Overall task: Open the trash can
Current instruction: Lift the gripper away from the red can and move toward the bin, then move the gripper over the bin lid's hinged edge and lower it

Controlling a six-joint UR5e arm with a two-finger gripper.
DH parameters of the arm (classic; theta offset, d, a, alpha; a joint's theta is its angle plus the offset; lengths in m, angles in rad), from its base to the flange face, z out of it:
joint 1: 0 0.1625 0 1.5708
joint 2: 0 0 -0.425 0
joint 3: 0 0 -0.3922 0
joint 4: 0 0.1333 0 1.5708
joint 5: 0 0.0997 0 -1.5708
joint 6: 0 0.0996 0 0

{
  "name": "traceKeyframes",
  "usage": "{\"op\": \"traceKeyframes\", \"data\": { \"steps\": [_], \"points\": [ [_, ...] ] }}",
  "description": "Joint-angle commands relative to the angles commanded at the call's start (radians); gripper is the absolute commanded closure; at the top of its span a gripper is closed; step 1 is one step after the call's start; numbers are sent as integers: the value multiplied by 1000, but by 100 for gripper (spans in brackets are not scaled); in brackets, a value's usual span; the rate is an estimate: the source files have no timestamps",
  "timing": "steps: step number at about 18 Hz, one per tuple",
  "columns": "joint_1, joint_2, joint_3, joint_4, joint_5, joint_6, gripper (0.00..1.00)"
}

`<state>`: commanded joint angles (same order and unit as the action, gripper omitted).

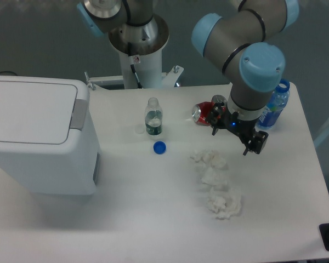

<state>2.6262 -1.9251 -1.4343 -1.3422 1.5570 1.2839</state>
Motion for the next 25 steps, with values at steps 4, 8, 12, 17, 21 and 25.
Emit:
{"op": "traceKeyframes", "data": {
  "steps": [4, 8, 12, 17, 21, 25],
  "points": [
    [-8, 5, 2, 2, -6, 0, 0],
    [-25, 20, -14, 11, -15, -24, 0],
    [-34, 72, -90, 58, -9, -98, 0],
    [-40, 153, -160, 95, -20, -103, 0],
    [-112, 187, -150, 86, -43, -254, 0],
    [-193, 233, -160, 77, -72, -307, 11]
  ]
}}
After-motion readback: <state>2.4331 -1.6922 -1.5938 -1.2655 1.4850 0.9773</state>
